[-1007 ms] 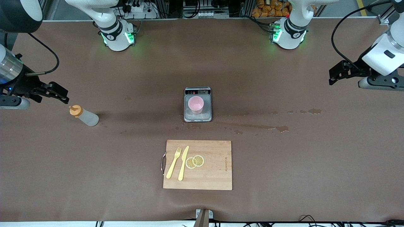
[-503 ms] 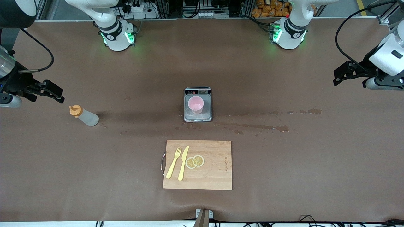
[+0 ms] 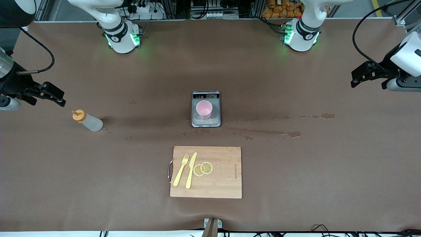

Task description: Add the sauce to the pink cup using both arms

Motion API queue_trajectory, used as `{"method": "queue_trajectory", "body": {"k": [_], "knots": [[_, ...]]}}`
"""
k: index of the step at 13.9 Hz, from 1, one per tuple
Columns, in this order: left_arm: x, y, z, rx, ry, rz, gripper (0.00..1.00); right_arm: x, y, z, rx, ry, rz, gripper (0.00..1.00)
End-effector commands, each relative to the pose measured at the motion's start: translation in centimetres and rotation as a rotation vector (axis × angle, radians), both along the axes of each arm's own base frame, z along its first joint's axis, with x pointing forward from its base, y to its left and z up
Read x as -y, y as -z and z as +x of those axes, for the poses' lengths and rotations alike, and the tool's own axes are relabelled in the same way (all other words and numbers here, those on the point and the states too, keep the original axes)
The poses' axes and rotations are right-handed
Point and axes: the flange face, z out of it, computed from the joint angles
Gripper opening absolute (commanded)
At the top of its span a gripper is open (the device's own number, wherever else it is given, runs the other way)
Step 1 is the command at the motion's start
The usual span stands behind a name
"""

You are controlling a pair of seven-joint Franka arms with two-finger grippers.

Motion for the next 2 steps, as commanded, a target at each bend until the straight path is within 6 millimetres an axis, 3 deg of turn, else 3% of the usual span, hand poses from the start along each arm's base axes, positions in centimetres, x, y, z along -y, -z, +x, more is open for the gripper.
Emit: {"method": "queue_trajectory", "body": {"k": [1, 2], "knots": [[0.04, -0.69, -0.45, -0.004, 0.005, -0.012, 1.00, 0.38, -0.38, 0.39, -0.005, -0.005, -0.002, 1.00], [-0.04, -0.69, -0.44, -0.004, 0.005, -0.012, 1.00, 0.47, -0.39, 0.41, -0.004, -0.005, -0.002, 1.00]]}}
